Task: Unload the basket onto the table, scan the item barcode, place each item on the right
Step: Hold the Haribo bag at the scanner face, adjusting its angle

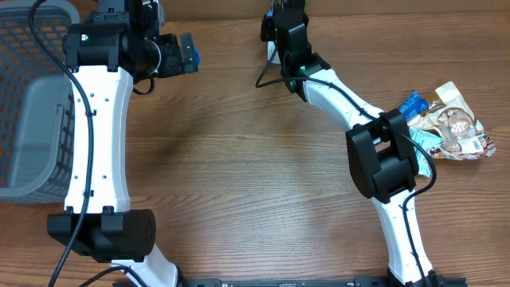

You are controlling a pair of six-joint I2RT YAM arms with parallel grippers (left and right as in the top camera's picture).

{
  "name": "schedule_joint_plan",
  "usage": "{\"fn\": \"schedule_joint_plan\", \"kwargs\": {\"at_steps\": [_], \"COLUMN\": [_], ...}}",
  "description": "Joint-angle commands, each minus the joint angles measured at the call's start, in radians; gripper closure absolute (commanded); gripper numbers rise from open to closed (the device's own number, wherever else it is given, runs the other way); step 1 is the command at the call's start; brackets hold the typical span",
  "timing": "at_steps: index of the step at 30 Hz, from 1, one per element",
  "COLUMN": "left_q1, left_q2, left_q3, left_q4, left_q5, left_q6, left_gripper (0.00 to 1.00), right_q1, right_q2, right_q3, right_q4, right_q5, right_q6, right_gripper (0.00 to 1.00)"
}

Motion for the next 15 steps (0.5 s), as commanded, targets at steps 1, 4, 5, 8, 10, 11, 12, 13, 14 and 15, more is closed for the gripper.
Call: {"fn": "schedule_joint_plan", "kwargs": {"at_steps": [1,4,5,8,10,11,12,13,14,15], "left_q1": [-0.006,-0.006,-0.006,-0.006,-0.006,-0.006,-0.006,-0.006,-0.006,-0.006], "left_q2": [0.004,0.004,0.004,0.004,0.004,0.004,0.004,0.004,0.004,0.004], "left_q3": [0.009,0.009,0.009,0.009,0.009,0.009,0.009,0.009,0.009,0.009], "left_q4": [0.0,0.0,0.0,0.0,0.0,0.0,0.0,0.0,0.0,0.0], "left_q5": [-0.004,-0.004,-0.004,-0.004,-0.004,-0.004,-0.004,-0.004,-0.004,-0.004], "left_q6": [-0.003,-0.003,-0.003,-0.003,-0.003,-0.003,-0.003,-0.003,-0.003,-0.003], "left_gripper": [0.0,0.0,0.0,0.0,0.0,0.0,0.0,0.0,0.01,0.0], "right_q1": [0.004,0.004,0.004,0.004,0.004,0.004,0.004,0.004,0.005,0.006], "right_q2": [-0.037,-0.037,-0.037,-0.037,-0.037,-0.037,-0.037,-0.037,-0.037,-0.037], "right_q3": [0.024,0.024,0.024,0.024,0.024,0.024,0.024,0.024,0.024,0.024], "right_q4": [0.048,0.067,0.075,0.106,0.13,0.142,0.167,0.183,0.202,0.22], "right_q5": [0.006,0.006,0.006,0.006,0.006,0.006,0.006,0.006,0.006,0.007], "right_q6": [-0.038,-0.039,-0.051,-0.09,-0.112,-0.125,-0.17,-0.204,-0.243,-0.281], "right_gripper": [0.96,0.96,0.96,0.96,0.96,0.96,0.96,0.96,0.96,0.96]}}
